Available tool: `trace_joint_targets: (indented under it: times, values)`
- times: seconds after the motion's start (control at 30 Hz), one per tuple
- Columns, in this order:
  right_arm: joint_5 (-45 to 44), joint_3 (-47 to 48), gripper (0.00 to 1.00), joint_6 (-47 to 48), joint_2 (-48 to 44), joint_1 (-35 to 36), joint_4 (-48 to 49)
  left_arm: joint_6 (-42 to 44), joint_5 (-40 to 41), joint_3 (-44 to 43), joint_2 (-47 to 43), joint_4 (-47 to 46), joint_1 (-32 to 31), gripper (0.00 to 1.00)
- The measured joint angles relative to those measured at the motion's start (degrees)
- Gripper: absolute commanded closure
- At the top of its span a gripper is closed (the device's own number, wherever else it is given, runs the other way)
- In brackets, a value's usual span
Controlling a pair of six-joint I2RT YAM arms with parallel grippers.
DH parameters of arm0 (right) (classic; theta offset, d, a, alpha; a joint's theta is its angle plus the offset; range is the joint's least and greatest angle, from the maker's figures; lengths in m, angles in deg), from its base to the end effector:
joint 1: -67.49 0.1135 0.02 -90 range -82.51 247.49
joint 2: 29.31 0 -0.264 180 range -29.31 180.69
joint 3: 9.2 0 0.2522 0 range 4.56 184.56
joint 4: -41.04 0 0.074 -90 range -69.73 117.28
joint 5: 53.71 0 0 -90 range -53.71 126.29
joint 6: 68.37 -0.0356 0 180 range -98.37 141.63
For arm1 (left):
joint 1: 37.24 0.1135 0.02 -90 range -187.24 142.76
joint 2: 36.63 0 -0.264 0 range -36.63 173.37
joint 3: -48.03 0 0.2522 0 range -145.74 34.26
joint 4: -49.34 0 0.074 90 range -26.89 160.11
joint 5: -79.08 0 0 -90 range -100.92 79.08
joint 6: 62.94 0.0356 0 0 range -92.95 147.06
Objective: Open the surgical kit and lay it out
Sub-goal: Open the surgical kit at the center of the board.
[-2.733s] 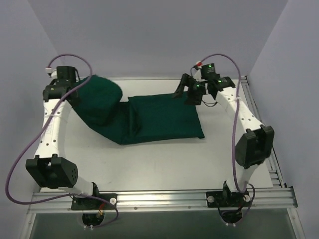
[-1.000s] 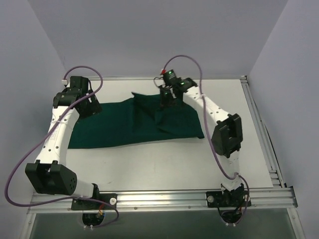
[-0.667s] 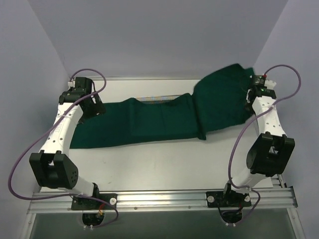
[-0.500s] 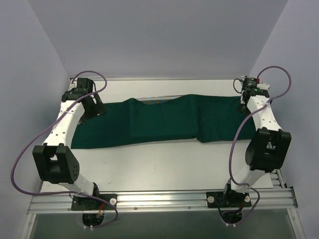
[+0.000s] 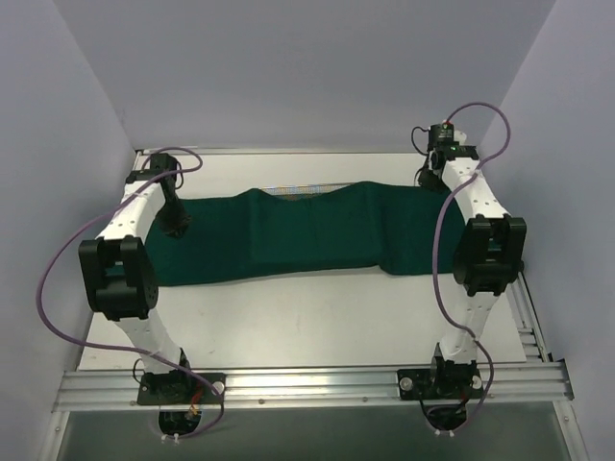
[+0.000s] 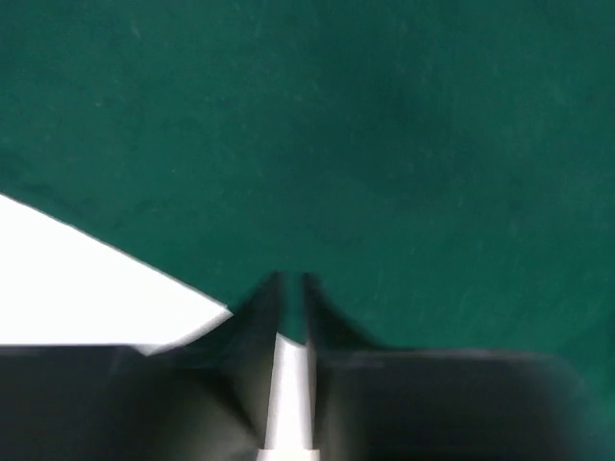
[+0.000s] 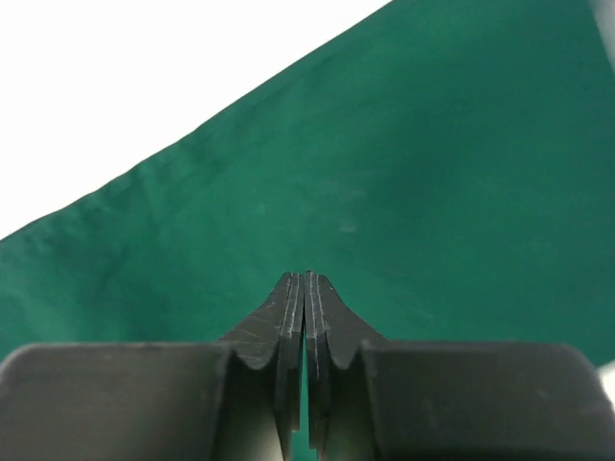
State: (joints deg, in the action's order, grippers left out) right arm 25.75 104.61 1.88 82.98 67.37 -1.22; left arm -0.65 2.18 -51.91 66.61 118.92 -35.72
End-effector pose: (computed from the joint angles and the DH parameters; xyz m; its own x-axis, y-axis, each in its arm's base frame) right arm 0.4548 -0.0075 0.2933 -0.5667 0.3334 -0.7534 0.3529 0.9246 0.1437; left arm 0.3639 0.0177 0.2521 -0.8028 -0.4744 -0.3613 -0.5262 0.8486 0.0549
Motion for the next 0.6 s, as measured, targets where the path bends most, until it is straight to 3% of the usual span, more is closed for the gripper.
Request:
trace_joint_targets:
  times: [0.27, 0.6]
  values:
    - [10.45, -4.39, 1.0, -1.33, 9.27, -0.22, 4.33, 0.94, -2.01, -8.66, 11.58, -0.15, 1.66, 0.98]
    - [15.39, -9.14, 1.0, -2.29, 11.04, -1.2, 9.75, -0.09, -4.68, -17.86, 25.33, 1.6, 1.75, 0.98]
